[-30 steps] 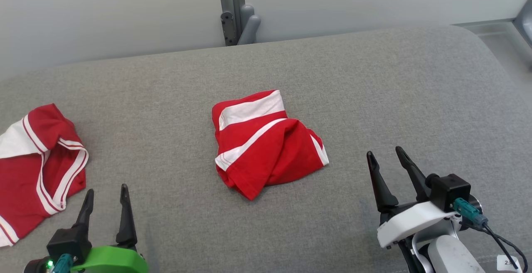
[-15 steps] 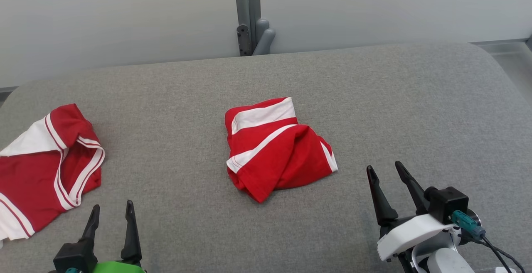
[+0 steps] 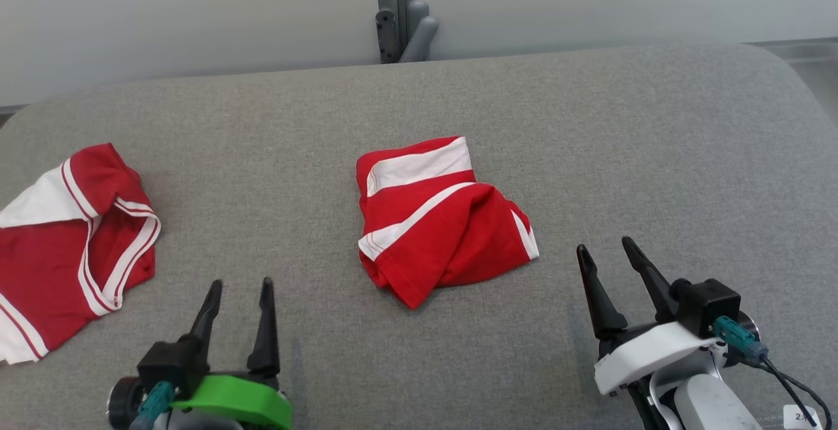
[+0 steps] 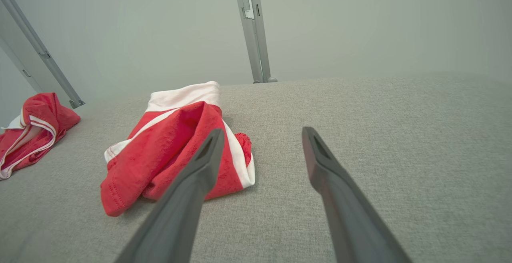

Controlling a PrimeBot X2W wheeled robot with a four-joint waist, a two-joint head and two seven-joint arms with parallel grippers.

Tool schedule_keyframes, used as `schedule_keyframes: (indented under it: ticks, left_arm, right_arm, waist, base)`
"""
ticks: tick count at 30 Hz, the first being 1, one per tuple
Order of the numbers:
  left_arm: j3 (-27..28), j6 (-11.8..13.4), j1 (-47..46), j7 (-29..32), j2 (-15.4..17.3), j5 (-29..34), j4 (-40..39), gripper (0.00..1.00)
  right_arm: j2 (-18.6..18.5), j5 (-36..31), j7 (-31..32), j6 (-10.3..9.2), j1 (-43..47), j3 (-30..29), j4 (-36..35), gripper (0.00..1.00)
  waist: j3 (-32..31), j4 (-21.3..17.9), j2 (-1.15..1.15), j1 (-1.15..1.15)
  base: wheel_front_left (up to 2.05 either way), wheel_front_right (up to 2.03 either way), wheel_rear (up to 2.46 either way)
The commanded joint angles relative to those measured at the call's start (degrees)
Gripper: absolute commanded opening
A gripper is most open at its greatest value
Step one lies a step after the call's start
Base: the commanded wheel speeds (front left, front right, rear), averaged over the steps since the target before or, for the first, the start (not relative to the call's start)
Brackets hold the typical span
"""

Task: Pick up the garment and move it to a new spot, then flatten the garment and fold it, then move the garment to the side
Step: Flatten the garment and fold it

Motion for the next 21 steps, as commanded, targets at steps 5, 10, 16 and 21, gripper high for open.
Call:
schedule_keyframes:
  ticks: [5,10,16,21]
  left_arm:
    - [-9.27,-0.75,-7.04,0.00,0.04,-7.93,3.82,1.00]
    - [-17.65,-1.15,-12.82,-0.01,0.13,-14.24,10.90,1.00]
    - [-18.64,-1.19,-16.42,-0.02,0.16,-16.28,16.77,1.00]
    - [-16.14,-1.19,-17.81,-0.02,0.38,-17.24,18.61,1.00]
  right_arm:
    - [-1.12,0.81,-0.17,-0.02,-2.83,0.51,-0.72,1.00]
    - [-1.55,1.07,-0.17,-0.02,-4.04,0.75,-0.62,1.00]
    - [-1.66,1.14,-0.17,-0.02,-4.65,0.29,-0.91,1.00]
    - [-1.54,1.10,-0.17,-0.02,-4.75,0.05,-1.13,1.00]
  waist:
    - [5.88,-2.17,0.00,0.00]
    - [8.14,-4.96,0.00,0.00]
    - [9.66,-7.45,0.00,0.00]
    - [10.33,-8.06,0.00,0.00]
  base:
    - [0.00,0.00,0.00]
    - [0.00,0.00,0.00]
    - [0.00,0.00,0.00]
    - [0.00,0.00,0.00]
